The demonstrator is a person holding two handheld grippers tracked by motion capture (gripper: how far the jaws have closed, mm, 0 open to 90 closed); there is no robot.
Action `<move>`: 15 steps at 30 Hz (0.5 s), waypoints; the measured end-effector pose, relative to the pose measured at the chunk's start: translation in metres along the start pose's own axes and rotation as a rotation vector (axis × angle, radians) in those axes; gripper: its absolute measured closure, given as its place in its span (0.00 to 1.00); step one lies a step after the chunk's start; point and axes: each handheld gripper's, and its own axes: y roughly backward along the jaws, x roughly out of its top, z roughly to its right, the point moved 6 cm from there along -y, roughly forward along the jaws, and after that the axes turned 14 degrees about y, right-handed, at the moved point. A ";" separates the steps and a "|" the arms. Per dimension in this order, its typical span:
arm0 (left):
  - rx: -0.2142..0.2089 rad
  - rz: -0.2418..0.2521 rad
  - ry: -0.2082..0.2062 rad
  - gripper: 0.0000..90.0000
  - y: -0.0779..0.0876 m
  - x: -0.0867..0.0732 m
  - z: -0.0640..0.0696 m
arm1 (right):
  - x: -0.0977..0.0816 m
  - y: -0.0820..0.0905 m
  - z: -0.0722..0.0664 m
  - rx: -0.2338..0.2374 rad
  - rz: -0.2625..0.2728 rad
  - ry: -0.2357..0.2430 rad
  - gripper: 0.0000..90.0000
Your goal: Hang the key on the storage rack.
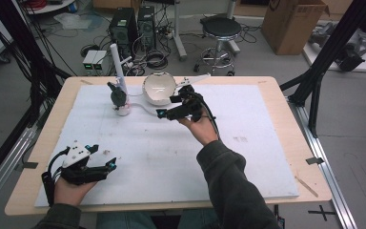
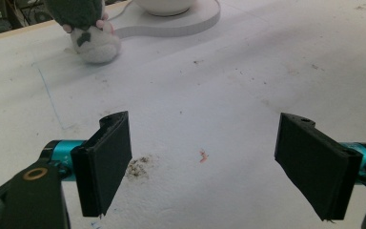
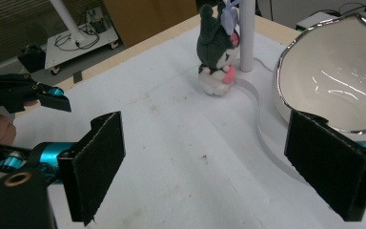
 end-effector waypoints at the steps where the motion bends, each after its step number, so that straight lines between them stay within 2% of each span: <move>1: 0.001 0.000 0.000 0.23 0.000 0.000 0.000 | -0.002 0.002 -0.001 -0.001 -0.001 -0.009 0.14; 9: -0.006 -0.002 -0.008 0.23 0.000 0.001 0.002 | -0.017 0.017 -0.003 -0.017 0.009 -0.026 0.14; 15: -0.003 -0.004 -0.010 0.22 -0.001 0.001 0.003 | -0.023 0.032 -0.004 -0.031 0.033 -0.022 0.14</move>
